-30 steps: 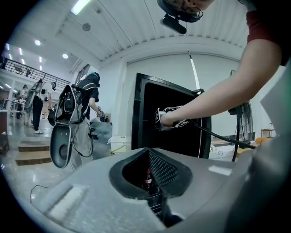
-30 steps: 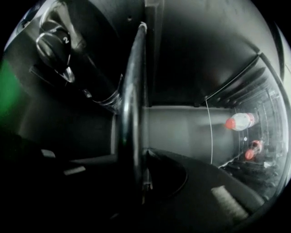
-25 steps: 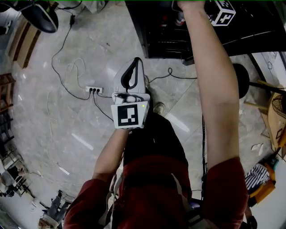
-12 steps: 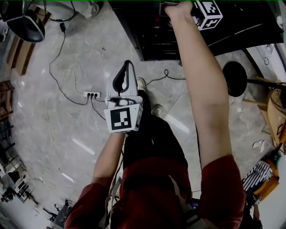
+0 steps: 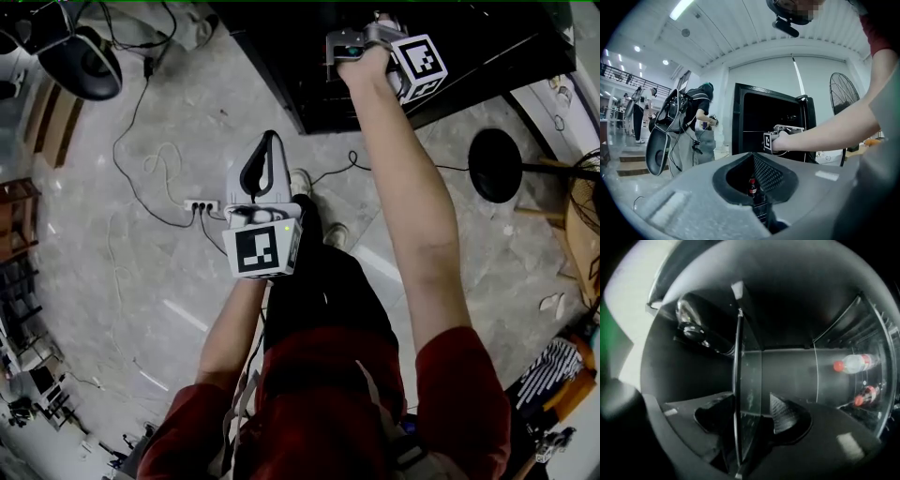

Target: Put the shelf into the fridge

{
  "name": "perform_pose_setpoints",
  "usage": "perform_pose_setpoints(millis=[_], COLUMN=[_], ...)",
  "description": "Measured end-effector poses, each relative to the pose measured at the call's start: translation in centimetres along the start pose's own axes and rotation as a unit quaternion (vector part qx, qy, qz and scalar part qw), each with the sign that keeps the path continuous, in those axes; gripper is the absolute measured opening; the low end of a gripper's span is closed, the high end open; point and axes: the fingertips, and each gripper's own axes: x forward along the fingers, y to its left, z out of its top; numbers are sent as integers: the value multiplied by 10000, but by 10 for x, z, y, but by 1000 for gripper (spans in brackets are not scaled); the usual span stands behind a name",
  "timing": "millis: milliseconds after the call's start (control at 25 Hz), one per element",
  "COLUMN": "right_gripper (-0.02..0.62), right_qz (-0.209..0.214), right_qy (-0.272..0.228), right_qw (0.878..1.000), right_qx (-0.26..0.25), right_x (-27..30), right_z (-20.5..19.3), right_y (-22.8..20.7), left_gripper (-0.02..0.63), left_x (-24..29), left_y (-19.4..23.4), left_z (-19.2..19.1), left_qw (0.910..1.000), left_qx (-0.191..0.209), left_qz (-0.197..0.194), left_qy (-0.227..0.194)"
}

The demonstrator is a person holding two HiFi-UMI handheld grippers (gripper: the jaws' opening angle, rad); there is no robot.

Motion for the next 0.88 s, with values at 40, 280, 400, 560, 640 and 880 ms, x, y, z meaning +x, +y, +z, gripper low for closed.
perform_pose_setpoints(millis=[40, 280, 400, 560, 640, 880], right_gripper=[212, 210, 209, 206, 202, 199], right_qz=[21, 131, 9, -283, -402, -665], right_qy=[34, 335, 421, 564, 682, 909], right_qw=[10000, 9994, 9991, 9978, 9963, 9925], right_qx=[9, -10, -88, -214, -341, -485], right_x=[-5, -42, -71, -113, -135, -213], right_z=[-2, -17, -21, -28, -31, -29], right_y=[1, 5, 3, -2, 1, 22], left_gripper=[5, 5, 5, 5, 5, 5], left_x=[-1, -5, -7, -10, -12, -24], left_y=[-2, -8, -10, -9, -9, -10], left_z=[2, 9, 16, 21, 24, 28], left_qw=[10000, 10000, 10000, 10000, 9999, 9999], left_qx=[8, 13, 60, 49, 48, 102], left_qz=[-10, 5, -6, -14, -43, -126], left_qy=[-10, 71, -70, -75, -84, 8])
